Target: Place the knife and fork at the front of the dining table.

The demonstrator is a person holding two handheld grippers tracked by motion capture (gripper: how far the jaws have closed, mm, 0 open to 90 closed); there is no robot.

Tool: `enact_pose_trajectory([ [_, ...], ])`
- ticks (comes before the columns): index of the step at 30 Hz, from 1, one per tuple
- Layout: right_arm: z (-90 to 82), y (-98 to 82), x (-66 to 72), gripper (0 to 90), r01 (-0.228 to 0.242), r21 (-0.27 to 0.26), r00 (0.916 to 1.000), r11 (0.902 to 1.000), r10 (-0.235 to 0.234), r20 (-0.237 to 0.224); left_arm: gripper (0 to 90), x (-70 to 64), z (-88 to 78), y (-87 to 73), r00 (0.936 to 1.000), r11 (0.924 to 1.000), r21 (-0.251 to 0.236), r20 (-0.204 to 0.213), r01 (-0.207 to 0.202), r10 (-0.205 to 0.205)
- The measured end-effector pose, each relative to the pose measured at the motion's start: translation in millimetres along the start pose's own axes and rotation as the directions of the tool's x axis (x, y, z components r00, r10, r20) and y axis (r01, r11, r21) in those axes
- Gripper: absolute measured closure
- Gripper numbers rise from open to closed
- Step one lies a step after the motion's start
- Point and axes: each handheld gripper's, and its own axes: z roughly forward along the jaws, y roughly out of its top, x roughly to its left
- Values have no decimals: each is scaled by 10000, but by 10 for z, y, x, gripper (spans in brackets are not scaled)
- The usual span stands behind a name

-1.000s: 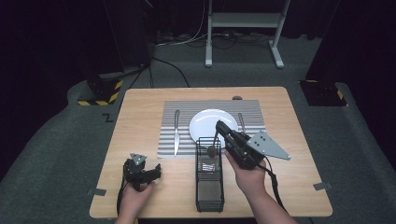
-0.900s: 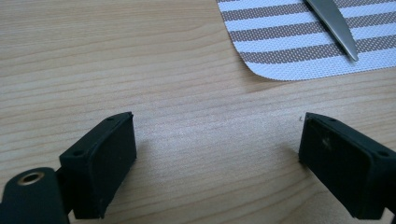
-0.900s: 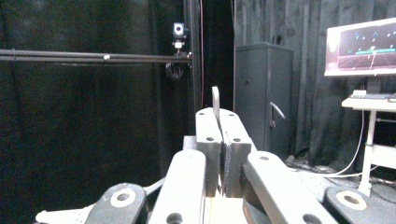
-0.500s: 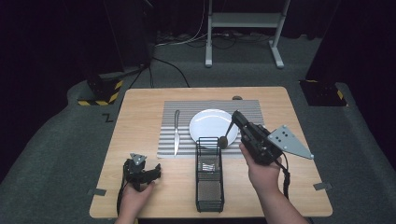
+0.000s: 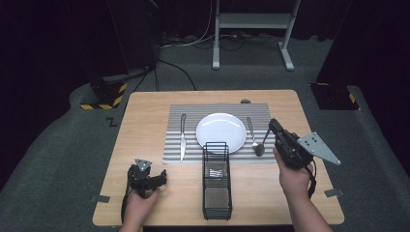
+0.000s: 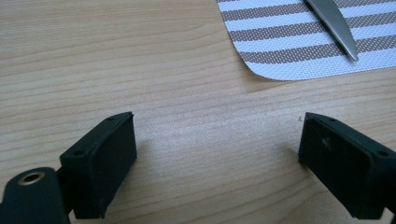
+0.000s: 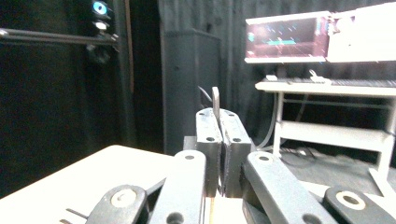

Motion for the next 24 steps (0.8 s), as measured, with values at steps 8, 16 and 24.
enact_pose_trajectory([
  [8, 19, -292, -312, 884, -71, 732, 9965, 9973, 9, 841, 116, -5, 0, -2, 10000, 10000, -31, -15, 41, -41],
  [16, 191, -514, -503, 885, -259, 1415, 9921, 9896, 81, 1250, 116, -2, -2, -2, 10000, 10000, -10, -5, 24, -24],
  [24, 428, -660, -663, 885, -430, 2002, 9895, 9788, 141, 1436, 116, -2, -2, -2, 10000, 10000, -10, -4, 26, -26],
])
